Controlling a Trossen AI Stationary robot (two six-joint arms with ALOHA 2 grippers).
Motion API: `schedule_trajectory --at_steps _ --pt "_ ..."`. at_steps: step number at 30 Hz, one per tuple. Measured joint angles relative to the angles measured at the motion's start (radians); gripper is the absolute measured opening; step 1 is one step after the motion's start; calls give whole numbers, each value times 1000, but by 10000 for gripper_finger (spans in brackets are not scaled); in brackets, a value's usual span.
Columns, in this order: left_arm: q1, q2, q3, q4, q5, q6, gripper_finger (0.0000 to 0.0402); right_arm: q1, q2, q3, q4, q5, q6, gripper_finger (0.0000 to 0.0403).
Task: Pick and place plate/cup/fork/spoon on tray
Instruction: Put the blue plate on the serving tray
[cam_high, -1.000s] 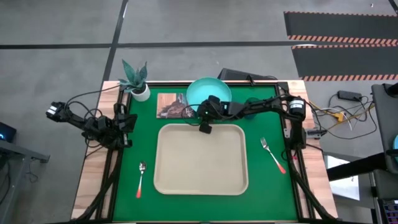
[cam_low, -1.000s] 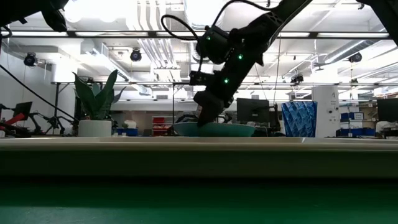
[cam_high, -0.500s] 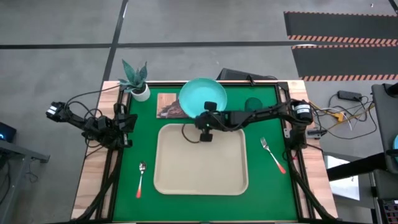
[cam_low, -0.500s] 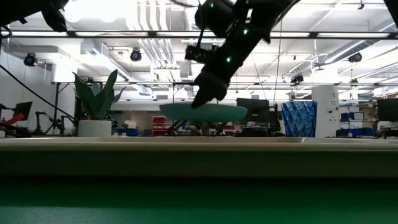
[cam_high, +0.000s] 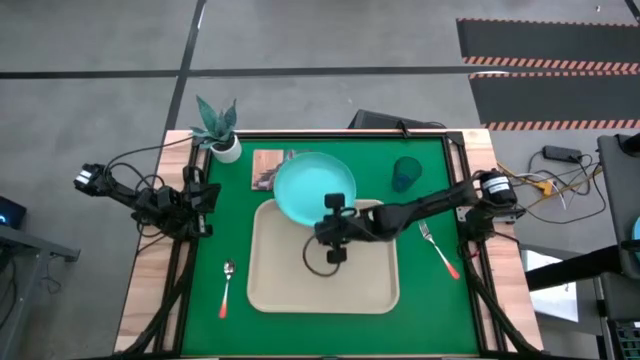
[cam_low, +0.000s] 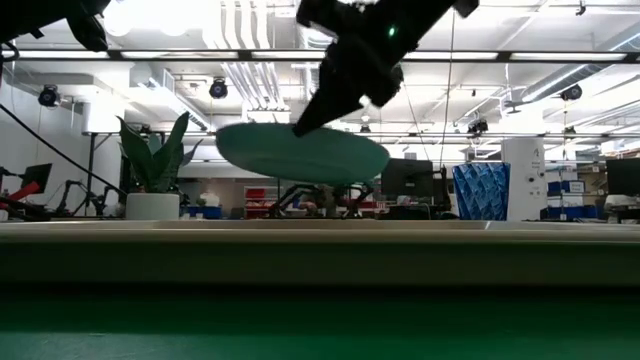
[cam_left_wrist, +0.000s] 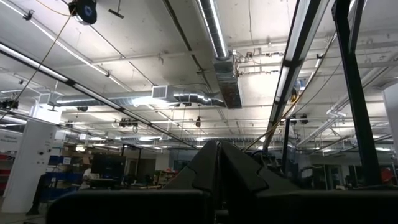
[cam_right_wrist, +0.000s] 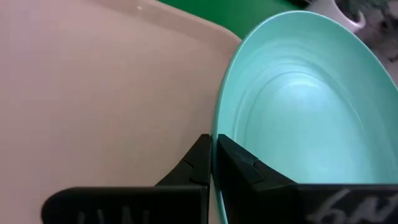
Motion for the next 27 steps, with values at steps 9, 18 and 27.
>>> schedule_trajectory --at_steps 9,18,27 --pt "0 0 0 0 0 0 4 99 2 37 1 3 59 9" --pt "0 0 0 0 0 -1 4 173 26 79 11 0 106 9" --pt "0 0 0 0 0 -4 4 229 111 170 3 0 133 9"
